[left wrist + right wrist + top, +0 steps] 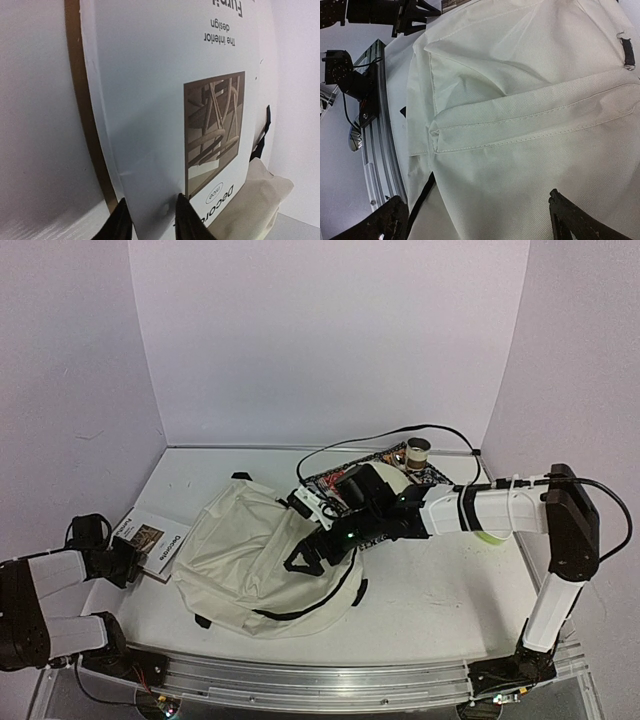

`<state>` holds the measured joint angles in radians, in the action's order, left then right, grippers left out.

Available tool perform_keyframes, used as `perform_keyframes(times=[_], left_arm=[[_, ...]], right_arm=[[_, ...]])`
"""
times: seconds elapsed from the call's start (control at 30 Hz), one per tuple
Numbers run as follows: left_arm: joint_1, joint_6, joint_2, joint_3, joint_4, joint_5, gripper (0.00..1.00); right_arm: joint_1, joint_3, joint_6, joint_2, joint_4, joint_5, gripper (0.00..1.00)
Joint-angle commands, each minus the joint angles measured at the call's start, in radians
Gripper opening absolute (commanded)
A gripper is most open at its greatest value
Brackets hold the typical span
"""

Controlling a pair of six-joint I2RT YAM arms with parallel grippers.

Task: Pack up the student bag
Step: Pick up the book at the corner of the board.

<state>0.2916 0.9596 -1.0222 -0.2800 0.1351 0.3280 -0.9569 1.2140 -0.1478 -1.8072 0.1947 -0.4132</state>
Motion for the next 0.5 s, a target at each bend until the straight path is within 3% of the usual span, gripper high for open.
perform_keyframes(times=[0.0,0.17,0.47], left_arm=[[0.004,0.004,0.01,0.012,-0.06,0.039,0.17],[0.004,0.012,0.085,-0.003,-0.045,0.052,0.0],[0.004,-0.004,0.191,-0.184,0.047,0.055,0.0]], right_arm=[[0.003,0.005,-0.024,0.028,-0.007,-0.033,0.98],[0.003,0.011,-0.035,0.029,-0.008,-0.033,0.98],[0.003,0.04,-0.064,0.04,-0.009,-0.005,0.98]])
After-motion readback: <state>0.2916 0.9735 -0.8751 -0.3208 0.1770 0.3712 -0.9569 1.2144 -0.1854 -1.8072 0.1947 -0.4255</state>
